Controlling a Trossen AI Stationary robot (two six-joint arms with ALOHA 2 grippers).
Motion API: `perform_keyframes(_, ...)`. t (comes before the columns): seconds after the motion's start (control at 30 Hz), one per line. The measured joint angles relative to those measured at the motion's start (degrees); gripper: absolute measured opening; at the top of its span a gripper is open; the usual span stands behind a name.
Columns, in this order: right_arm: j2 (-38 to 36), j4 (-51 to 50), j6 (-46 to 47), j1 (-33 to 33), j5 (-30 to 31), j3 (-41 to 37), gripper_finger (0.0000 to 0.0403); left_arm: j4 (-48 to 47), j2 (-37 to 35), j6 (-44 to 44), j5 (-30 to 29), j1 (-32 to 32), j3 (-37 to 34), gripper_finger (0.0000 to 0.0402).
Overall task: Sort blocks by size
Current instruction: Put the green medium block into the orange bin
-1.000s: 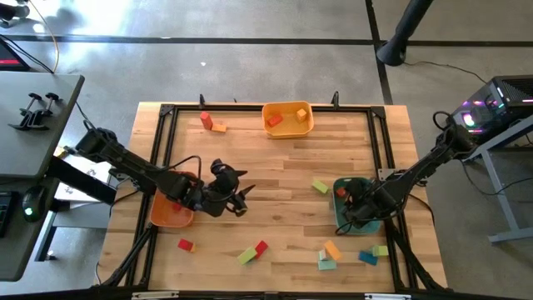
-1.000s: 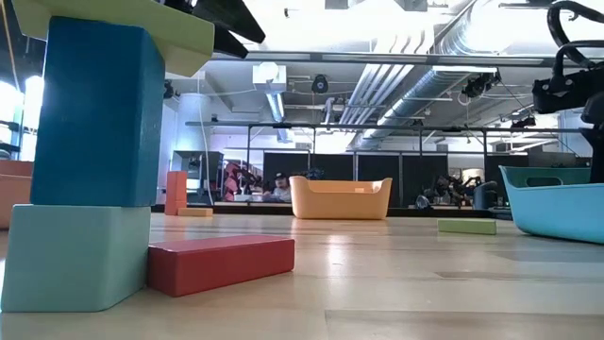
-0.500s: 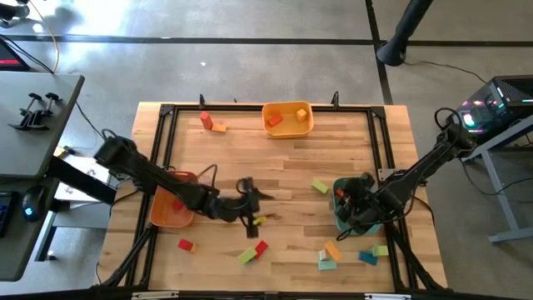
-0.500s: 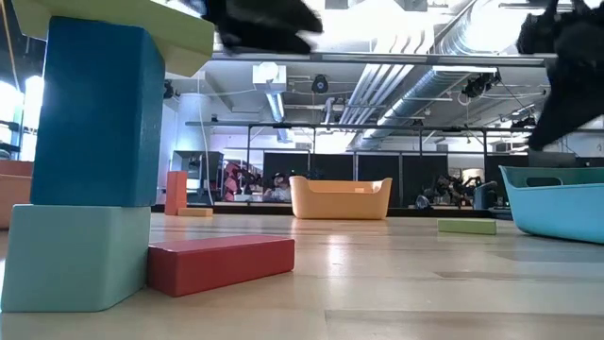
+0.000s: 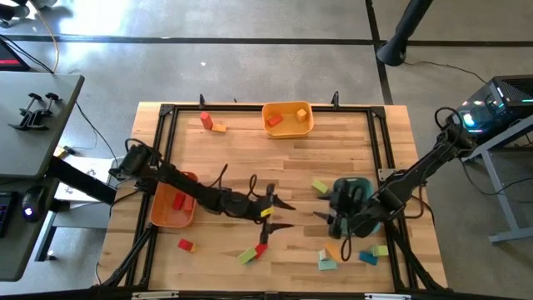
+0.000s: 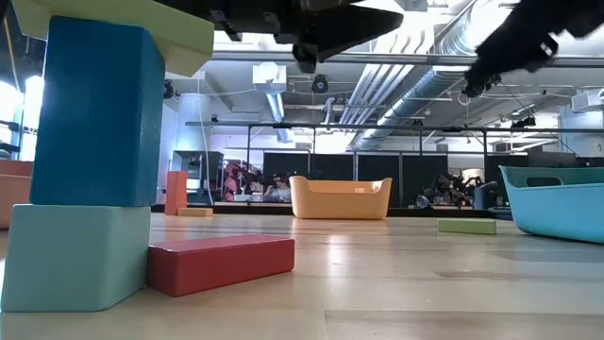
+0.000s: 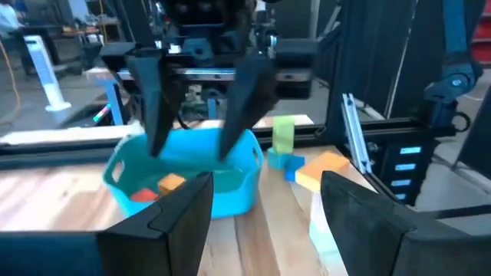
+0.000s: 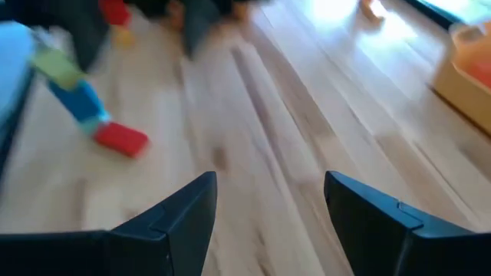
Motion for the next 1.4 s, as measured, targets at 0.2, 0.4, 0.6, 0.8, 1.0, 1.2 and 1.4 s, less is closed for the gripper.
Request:
perform_keyframes(0.2, 1.47, 17.73, -13.17, 0.0, 0.26, -1.27, 0.0239, -1.84, -1.17, 8.32, -2.69, -3.28, 2.86, 0.0229)
perform_keyframes(0.4, 8.32, 38.72, -30.68, -0.56, -0.53, -1.32, 0.0239, -2.96, -4.8, 24.68, -24.71, -10.85, 6.8, 0.0229)
perform_keyframes(0.6, 15.08, 56.39, -41.98, -2.08, -1.09, -1.34, 0.0239, 5.61, -6.36, 39.32, -42.55, -16.54, 8.45, 0.0229)
perform_keyframes(0.8, 18.05, 61.58, -43.32, -4.26, -3.36, -1.34, 0.0239, 8.96, -6.36, 54.32, -64.72, -21.9, 8.45, 0.0229)
perform_keyframes(1.0, 18.03, 57.11, -43.04, -5.81, -8.63, -1.34, 0.0239, 8.52, -8.32, 56.13, -76.21, -29.82, 8.06, 0.0229)
perform_keyframes(1.2, 18.01, 54.83, -42.12, -6.92, -9.51, -1.34, 0.0239, 8.77, -12.59, 44.39, -77.35, -36.32, 8.06, 0.0229)
perform_keyframes(1.4, 18.01, 54.47, -42.13, -7.74, -12.25, -1.34, 0.0239, 8.83, -15.1, 29.54, -77.33, -42.04, 8.08, 0.0229)
